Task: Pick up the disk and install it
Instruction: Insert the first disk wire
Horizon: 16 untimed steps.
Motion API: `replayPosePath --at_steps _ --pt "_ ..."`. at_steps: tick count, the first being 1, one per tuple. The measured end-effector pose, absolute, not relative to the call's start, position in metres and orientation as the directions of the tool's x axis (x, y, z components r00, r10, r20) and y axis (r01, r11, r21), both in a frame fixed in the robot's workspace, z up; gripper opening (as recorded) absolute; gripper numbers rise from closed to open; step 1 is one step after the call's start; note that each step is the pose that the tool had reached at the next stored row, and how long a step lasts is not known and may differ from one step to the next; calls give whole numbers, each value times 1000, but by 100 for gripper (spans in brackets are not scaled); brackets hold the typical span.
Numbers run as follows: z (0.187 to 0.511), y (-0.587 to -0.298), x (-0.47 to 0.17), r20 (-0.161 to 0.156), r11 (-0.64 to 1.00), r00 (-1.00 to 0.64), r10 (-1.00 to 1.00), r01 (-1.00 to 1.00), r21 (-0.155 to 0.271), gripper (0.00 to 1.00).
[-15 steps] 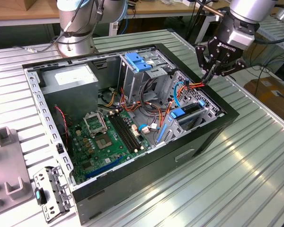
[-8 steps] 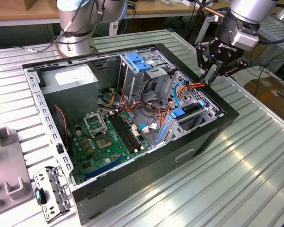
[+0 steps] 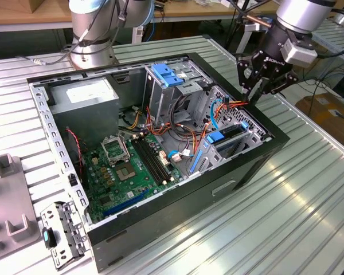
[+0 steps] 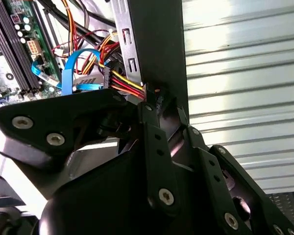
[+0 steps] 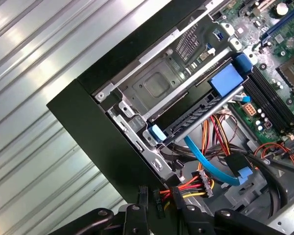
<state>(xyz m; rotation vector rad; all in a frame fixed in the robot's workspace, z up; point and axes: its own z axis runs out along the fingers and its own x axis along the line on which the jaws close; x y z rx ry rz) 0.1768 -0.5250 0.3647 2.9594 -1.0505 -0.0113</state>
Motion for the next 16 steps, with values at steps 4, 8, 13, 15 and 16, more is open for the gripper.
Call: replayPosePath --at_steps 4,8,13,15,16 --pt "370 -525 177 -6 -781 781 -625 -625 4 24" --pt "371 -525 177 -6 -781 781 -625 -625 4 16" --pt "371 -525 177 -6 -781 781 -625 -625 4 16" --pt "371 -525 177 -6 -781 781 -625 -625 4 16" --pt "371 -525 177 -6 -781 781 -625 -625 4 17"
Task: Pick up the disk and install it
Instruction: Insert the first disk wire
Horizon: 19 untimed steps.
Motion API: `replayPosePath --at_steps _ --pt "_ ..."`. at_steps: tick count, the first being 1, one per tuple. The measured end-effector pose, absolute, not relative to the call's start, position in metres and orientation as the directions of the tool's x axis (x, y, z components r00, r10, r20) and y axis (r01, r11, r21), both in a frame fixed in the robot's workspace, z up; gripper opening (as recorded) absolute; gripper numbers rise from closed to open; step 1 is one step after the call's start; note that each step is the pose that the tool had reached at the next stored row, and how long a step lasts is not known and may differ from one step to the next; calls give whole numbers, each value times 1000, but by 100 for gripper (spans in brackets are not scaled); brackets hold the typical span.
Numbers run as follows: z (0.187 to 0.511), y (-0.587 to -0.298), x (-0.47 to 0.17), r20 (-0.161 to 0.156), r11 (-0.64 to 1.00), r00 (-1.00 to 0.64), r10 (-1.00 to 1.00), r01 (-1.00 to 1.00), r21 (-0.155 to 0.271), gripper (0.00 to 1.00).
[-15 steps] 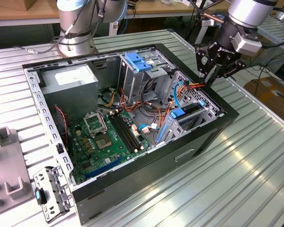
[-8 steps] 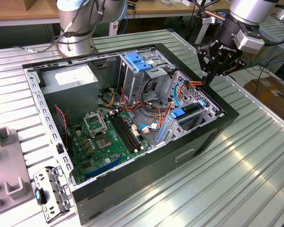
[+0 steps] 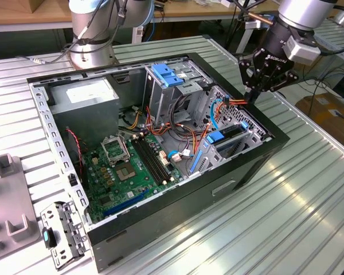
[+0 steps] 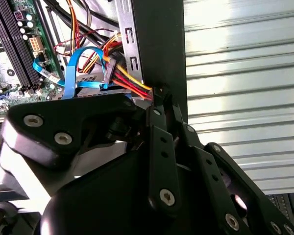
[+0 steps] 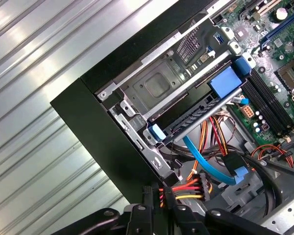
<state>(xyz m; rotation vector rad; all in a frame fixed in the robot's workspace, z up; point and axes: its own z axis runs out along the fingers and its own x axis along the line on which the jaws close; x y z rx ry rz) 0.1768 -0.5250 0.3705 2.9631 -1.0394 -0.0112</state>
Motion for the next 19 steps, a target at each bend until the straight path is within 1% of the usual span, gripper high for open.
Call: replayPosePath --at_steps 1,8,9,10,19 --pt "370 -525 177 -6 -781 781 -625 -625 4 24" --pt "367 -525 177 -6 -781 781 -625 -625 4 24" --pt "367 -525 177 -6 -781 781 -625 -625 4 22" --pt "367 -525 177 -6 -781 781 -625 -625 4 16" --pt "370 -525 155 -2 -781 781 -625 -625 1 16"
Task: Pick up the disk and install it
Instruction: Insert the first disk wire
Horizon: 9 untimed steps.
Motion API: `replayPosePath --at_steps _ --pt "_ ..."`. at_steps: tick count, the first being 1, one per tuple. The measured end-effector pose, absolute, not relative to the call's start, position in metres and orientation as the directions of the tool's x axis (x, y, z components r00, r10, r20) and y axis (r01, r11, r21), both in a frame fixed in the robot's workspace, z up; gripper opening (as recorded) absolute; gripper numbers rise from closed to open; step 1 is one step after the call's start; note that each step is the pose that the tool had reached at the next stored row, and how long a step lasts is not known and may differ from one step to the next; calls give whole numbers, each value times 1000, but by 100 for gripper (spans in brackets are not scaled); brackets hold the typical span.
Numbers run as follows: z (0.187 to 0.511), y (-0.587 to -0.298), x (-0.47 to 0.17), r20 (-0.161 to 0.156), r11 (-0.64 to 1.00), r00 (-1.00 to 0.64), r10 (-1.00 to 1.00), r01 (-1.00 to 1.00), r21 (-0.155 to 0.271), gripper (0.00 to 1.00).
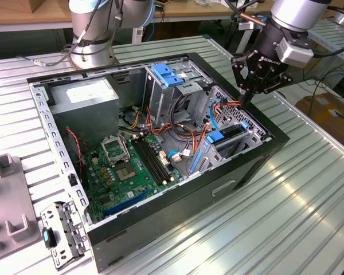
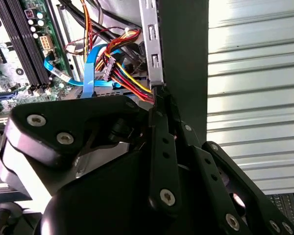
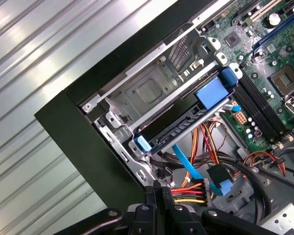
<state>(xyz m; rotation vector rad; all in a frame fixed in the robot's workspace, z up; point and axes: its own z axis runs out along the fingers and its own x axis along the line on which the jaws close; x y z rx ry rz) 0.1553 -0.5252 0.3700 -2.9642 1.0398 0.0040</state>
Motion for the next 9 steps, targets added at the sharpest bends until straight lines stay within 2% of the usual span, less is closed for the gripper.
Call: replayPosePath --at_steps 9 --pt "369 -526 144 -1 -707 707 -708 -708 0 16"
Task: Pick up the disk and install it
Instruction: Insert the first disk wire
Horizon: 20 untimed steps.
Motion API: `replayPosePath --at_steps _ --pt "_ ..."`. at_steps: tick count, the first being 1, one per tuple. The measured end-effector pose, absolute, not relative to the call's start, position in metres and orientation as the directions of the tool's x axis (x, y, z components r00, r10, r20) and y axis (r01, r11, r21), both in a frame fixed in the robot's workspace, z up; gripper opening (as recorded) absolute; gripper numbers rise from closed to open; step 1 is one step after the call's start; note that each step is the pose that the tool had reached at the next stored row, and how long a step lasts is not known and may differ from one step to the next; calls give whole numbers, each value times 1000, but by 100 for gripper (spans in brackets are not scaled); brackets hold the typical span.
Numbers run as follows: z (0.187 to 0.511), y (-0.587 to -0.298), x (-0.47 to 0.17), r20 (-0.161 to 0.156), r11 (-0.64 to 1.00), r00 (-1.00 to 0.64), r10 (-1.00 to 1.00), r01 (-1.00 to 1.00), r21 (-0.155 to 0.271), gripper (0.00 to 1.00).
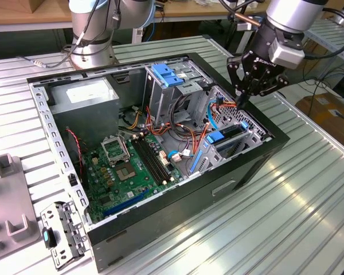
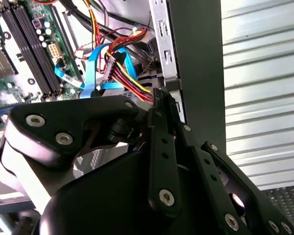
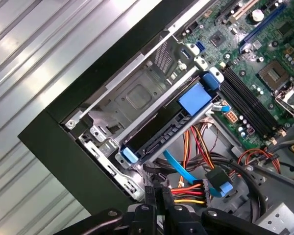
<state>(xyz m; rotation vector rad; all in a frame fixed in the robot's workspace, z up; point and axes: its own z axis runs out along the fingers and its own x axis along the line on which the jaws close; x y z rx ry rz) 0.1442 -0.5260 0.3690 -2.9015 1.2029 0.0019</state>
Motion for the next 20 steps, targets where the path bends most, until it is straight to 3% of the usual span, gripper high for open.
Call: replayPosePath --at_steps 20 --pt "366 -526 155 -1 -473 473 -881 -881 0 16"
